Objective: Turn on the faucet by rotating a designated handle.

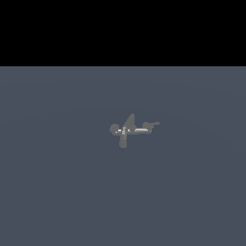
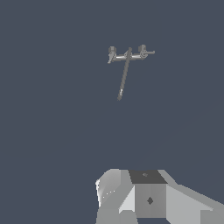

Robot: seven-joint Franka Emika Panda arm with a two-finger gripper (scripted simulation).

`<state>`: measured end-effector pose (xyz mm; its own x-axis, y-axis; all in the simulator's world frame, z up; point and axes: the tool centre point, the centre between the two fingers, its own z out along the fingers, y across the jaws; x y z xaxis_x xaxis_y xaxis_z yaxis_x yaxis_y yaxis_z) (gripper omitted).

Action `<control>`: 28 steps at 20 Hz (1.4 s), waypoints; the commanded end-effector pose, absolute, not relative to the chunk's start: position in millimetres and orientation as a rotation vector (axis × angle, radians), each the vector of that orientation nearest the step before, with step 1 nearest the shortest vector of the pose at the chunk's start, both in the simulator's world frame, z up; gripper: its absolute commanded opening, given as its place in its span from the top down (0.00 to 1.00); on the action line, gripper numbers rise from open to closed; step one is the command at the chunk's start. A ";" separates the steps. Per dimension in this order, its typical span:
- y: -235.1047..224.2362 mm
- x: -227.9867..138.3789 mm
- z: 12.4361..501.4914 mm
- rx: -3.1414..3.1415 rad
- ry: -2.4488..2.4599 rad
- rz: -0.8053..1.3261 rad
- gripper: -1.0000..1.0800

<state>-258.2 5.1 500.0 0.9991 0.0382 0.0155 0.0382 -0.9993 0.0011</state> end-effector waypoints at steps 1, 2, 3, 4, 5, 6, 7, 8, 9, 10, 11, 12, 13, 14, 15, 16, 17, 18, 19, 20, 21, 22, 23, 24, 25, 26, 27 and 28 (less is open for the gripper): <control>5.1 -258.2 500.0 3.140 0.060 0.024 1.00; 5.1 -258.1 499.8 3.140 0.059 0.024 1.00; 5.4 -257.6 499.3 3.140 0.056 0.024 1.00; 5.8 -256.9 498.4 3.140 0.051 0.024 1.00; 6.2 -255.8 497.2 3.140 0.045 0.024 1.00; 6.9 -254.5 495.6 3.141 0.036 0.024 1.00; 7.6 -252.8 493.7 3.141 0.025 0.024 1.00; 8.5 -250.8 491.4 3.141 0.012 0.024 1.00; 9.5 -248.5 488.7 3.141 -0.002 0.024 1.00; 10.7 -245.9 485.7 3.141 -0.019 0.024 1.00; 11.9 -243.0 482.4 3.141 -0.037 0.023 1.00; 13.2 -239.7 478.6 3.141 -0.058 0.023 1.00; 14.6 -236.0 474.5 3.140 -0.081 0.023 1.00; 16.1 -232.1 470.1 3.140 -0.105 0.023 1.00; 17.6 -227.7 465.2 3.139 -0.132 0.023 1.00; 19.2 -223.1 460.1 3.138 -0.160 0.022 1.00; 20.7 -218.1 454.6 3.136 -0.190 0.022 1.00; 22.3 -212.8 448.9 3.135 -0.222 0.022 1.00; 23.8 -207.2 442.9 3.132 -0.255 0.021 1.00; 25.2 -201.4 436.6 3.129 -0.289 0.021 1.00; 26.6 -195.4 430.2 3.126 -0.325 0.021 1.00; 27.8 -189.1 423.5 3.122 -0.361 0.020 1.00; 29.0 -182.5 416.6 3.118 -0.399 0.020 1.00; 30.0 -175.7 409.5 3.113 -0.437 0.019 1.00; 30.9 -168.8 402.2 3.108 -0.477 0.019 1.00; 31.6 -161.7 394.9 3.102 -0.517 0.018 1.00; 32.1 -154.8 387.8 3.095 -0.555 0.018 1.00; 32.4 -148.0 380.8 3.088 -0.593 0.018 1.00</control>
